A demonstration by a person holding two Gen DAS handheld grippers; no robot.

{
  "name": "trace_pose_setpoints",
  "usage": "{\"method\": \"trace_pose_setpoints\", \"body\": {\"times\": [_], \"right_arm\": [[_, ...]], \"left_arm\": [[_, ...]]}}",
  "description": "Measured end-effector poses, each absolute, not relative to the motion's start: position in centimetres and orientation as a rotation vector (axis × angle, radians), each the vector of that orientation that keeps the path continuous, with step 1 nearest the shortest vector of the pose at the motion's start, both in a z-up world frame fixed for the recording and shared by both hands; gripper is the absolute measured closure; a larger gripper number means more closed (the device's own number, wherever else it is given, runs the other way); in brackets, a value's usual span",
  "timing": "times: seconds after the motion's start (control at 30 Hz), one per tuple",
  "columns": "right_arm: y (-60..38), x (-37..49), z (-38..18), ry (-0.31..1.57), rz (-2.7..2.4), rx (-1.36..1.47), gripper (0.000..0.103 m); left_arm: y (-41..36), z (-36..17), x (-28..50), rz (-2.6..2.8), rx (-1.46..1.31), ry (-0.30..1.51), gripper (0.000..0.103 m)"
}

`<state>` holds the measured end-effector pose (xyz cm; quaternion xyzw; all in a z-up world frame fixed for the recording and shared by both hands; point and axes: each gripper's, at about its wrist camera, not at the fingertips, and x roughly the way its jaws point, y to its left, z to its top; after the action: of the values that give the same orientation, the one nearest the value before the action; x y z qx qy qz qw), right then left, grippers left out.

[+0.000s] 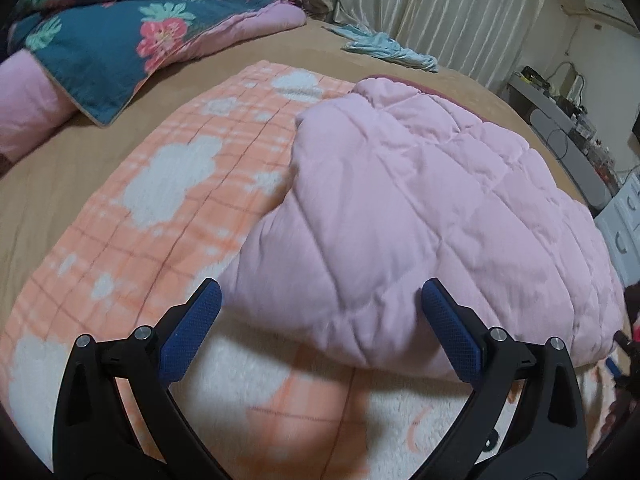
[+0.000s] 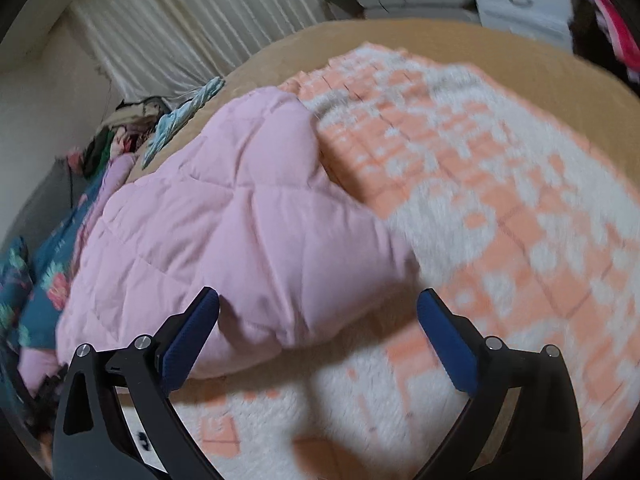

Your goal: Fold large clothes

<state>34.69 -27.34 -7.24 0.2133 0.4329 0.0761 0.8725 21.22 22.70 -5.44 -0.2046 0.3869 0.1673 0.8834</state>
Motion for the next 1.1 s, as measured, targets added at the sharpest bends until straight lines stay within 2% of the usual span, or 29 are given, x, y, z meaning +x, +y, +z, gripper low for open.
{"method": "trace_pose_setpoints", "body": {"times": [0.33, 0.6, 0.93, 1.03, 1.07, 1.1], "right_arm": [[-25.8, 34.9, -8.8, 0.952, 0.283, 0.504, 0.004], [-25.1, 36.6, -9.7, 0.946, 0.347, 0.540, 0.004], [-24.3, 39.3, -10.6, 0.922, 0.402, 0.613, 0.004], [-24.0, 40.2, -10.7, 0.914, 0.433, 0.624, 0.017], [-24.0, 40.4, -10.7, 0.909, 0.456, 0.637, 0.031], [-24.0, 40.4, -10.7, 0.903, 0.486, 0.654, 0.042]], "left_arm": [[24.1, -8.2, 19.9, 0.278, -0.709, 0.826, 0.009], [25.1, -10.3, 22.1, 0.223, -0.943, 0.759, 0.008], [25.1, -11.1, 25.3, 0.268, -1.038, 0.683, 0.008], [24.8, -10.8, 26.0, 0.280, -1.030, 0.684, 0.009], [24.7, -10.5, 26.2, 0.279, -1.014, 0.684, 0.017], [24.5, -10.1, 26.3, 0.274, -0.998, 0.680, 0.028]]}}
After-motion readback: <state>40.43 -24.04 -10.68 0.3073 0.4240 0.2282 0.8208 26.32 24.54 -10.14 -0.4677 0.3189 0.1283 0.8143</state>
